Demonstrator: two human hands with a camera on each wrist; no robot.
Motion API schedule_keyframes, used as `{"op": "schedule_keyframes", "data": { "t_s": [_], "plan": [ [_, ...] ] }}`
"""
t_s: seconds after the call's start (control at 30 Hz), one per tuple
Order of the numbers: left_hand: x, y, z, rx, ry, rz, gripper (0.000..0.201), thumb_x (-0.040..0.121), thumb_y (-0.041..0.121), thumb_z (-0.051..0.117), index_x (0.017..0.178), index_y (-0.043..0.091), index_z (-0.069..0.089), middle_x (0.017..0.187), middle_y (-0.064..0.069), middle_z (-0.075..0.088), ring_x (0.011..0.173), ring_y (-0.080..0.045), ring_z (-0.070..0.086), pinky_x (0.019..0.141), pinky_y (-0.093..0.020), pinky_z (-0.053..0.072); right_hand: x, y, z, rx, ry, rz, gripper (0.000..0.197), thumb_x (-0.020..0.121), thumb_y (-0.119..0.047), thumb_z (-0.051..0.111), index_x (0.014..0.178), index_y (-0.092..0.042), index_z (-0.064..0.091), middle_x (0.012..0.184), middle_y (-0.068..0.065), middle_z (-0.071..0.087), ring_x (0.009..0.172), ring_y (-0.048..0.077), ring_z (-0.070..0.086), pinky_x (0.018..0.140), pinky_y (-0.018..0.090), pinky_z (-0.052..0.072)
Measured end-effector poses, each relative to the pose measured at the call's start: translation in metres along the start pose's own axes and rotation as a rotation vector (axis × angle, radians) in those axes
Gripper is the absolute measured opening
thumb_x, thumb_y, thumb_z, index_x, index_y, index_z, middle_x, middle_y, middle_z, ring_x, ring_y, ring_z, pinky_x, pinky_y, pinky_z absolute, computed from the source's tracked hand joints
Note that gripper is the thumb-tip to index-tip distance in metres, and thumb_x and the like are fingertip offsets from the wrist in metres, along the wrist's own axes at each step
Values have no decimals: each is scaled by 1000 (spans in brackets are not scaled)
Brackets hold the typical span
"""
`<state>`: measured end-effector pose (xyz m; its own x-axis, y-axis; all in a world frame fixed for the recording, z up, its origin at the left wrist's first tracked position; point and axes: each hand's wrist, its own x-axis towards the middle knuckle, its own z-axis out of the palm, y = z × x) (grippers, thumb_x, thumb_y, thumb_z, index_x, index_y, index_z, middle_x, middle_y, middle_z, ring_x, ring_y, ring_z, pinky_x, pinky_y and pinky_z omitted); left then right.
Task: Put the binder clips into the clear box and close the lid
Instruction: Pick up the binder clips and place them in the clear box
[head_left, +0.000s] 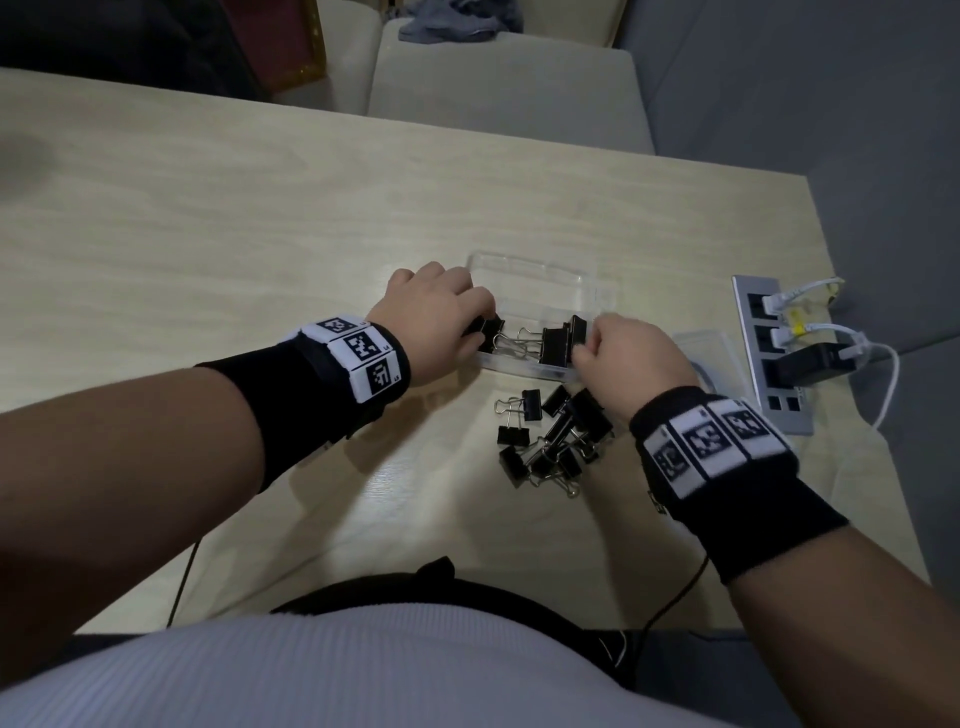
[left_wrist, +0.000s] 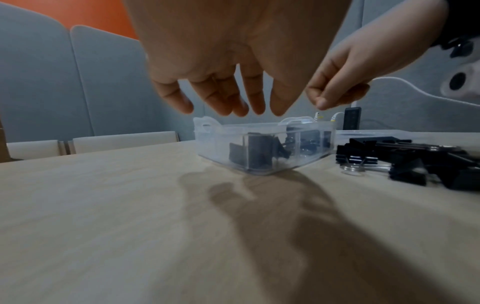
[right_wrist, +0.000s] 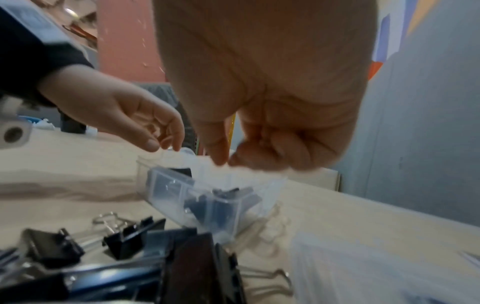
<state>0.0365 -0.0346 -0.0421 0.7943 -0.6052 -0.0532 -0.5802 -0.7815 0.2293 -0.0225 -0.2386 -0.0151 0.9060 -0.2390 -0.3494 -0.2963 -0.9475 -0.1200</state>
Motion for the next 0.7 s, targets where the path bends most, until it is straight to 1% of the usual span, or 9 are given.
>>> {"op": "schedule_keyframes", "data": {
  "t_s": [0.1,0.2,0.27,0.3,0.37,0.4,0.5,0.6,0.7],
  "plan": [
    [-12,4,-2,7,30,164,24,85,31,51,102,19,64,96,-5,63,88,-30,57,75,-39,43,-21,19,6,-149,-217,49,26,94,-31,51,108,-10,56,91,6,62,82,23,60,70,34,50],
    [-25,12,5,33,-46,379,26,78,30,48,92,16,66,83,-5,65,71,-27,61,60,-31,47,-30,28,24,-112,-275,-14,44,89,-27,62,128,-19,44,106,10,58,89,27,62,78,41,55],
    [-32,22,14,34,-119,462,28,77,29,48,91,14,67,79,-6,64,67,-28,62,54,-31,49,-36,32,34,-28,-276,-34,58,87,-30,65,137,-30,36,114,10,52,93,29,62,81,40,54],
    [-34,26,18,34,-147,476,28,76,28,48,92,14,66,78,-6,64,66,-29,62,52,-32,50,-39,31,39,5,-248,-37,60,87,-32,65,139,-34,34,114,9,51,94,29,62,81,40,54],
    [-35,32,22,16,-180,476,25,77,26,55,96,14,66,83,-7,65,69,-32,63,54,-34,51,-41,31,48,29,-158,-60,51,89,-33,61,136,-31,40,108,8,52,91,30,61,78,40,53],
    [-35,34,23,-1,-193,464,25,79,27,57,99,14,65,88,-8,65,74,-32,64,57,-35,52,-42,31,52,17,-120,-78,44,90,-31,58,131,-28,44,103,8,53,87,29,60,74,39,53],
    [-32,35,18,-29,-221,383,30,89,31,53,115,18,61,108,-6,63,95,-29,61,72,-36,51,-43,31,56,-11,-57,-111,24,90,-24,52,114,-19,53,93,6,54,80,28,56,65,37,50],
    [-28,32,12,-66,-178,315,31,92,31,51,119,19,59,114,-3,60,100,-24,59,76,-35,49,-43,33,54,23,21,-124,17,96,-25,47,103,-17,60,95,6,58,79,26,57,67,37,51],
    [-24,32,8,-85,-161,252,28,92,30,51,118,20,59,115,0,60,101,-22,59,73,-29,43,-40,33,46,111,40,-119,21,98,-24,44,109,-19,62,105,6,61,86,25,60,74,37,52]
  ]
}}
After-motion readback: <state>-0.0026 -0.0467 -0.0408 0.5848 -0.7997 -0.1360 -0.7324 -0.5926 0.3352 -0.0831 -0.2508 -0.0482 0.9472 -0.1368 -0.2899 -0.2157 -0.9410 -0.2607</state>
